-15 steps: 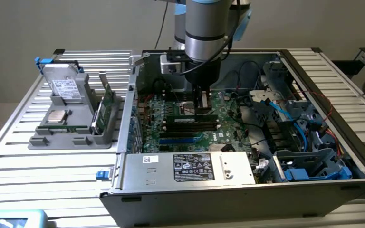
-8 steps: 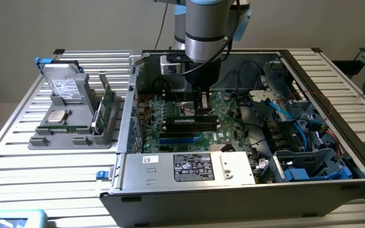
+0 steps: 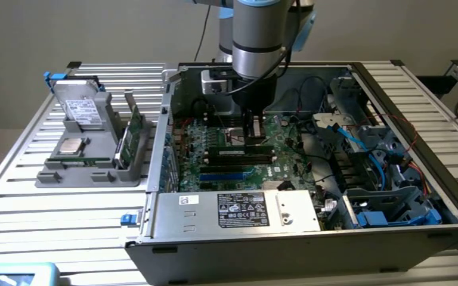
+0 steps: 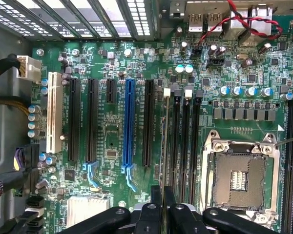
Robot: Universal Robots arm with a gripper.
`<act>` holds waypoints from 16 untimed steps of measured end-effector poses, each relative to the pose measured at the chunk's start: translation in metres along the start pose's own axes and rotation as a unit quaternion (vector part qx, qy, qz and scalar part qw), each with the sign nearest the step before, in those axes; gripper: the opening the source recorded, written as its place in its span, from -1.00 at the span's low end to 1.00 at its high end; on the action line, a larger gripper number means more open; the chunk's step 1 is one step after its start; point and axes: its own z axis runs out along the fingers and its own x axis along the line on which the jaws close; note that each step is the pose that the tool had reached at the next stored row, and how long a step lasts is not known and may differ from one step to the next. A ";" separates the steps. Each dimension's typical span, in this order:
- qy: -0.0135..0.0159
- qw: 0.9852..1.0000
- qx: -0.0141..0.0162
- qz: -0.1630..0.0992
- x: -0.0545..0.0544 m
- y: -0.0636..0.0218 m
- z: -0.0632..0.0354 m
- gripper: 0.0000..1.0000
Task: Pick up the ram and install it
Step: 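Insert the ram into the slot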
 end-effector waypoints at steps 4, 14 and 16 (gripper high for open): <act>0.002 1.000 0.000 0.000 -0.003 0.0000 0.0017 -0.73; 0.005 1.000 0.002 0.000 -0.005 0.0000 0.0071 -0.73; 0.005 1.000 0.002 0.000 -0.006 0.0000 0.0072 -0.73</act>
